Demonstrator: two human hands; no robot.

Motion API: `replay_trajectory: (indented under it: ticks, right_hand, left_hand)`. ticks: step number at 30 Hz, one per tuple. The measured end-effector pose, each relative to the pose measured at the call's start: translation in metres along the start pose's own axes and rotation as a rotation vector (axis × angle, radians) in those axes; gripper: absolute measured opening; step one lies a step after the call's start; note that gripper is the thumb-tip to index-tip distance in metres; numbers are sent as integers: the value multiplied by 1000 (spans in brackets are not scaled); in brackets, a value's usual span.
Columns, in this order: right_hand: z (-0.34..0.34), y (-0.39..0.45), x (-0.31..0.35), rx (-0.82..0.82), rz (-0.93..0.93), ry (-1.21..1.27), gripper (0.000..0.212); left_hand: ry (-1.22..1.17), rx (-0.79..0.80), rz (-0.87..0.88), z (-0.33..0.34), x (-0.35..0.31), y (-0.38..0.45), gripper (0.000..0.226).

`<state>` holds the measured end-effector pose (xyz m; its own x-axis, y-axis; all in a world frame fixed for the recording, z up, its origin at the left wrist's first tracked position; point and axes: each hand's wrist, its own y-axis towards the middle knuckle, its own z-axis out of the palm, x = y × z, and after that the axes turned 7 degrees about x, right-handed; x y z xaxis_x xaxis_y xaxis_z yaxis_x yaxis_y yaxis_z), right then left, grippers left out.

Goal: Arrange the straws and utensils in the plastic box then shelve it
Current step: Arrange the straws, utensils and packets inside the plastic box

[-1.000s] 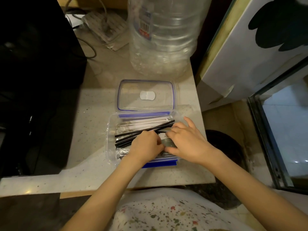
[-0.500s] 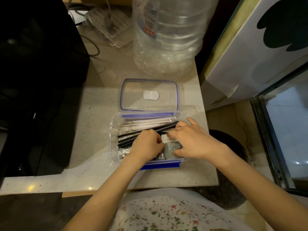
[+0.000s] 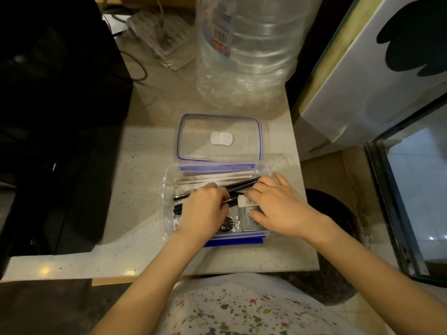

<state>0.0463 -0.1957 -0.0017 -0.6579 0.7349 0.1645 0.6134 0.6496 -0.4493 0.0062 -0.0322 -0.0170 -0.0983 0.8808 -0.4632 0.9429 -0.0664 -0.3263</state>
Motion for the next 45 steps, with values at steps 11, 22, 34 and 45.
replay_trajectory:
  ticks: [11,22,34,45]
  right_hand:
    - [-9,18,8,-331,30,-187,23]
    - [-6,26,10,-136,-4,-238,18]
    - [-5,48,7,-87,10,-121,13]
    - [-8,62,9,43,59,-256,13]
  left_hand:
    - [224,-73,-6,-5,18,3,17]
    - [351,1,65,-3,25,2,20]
    - [331,46,94,-3,29,-5,28]
    - [203,77,58,2,35,-2,24]
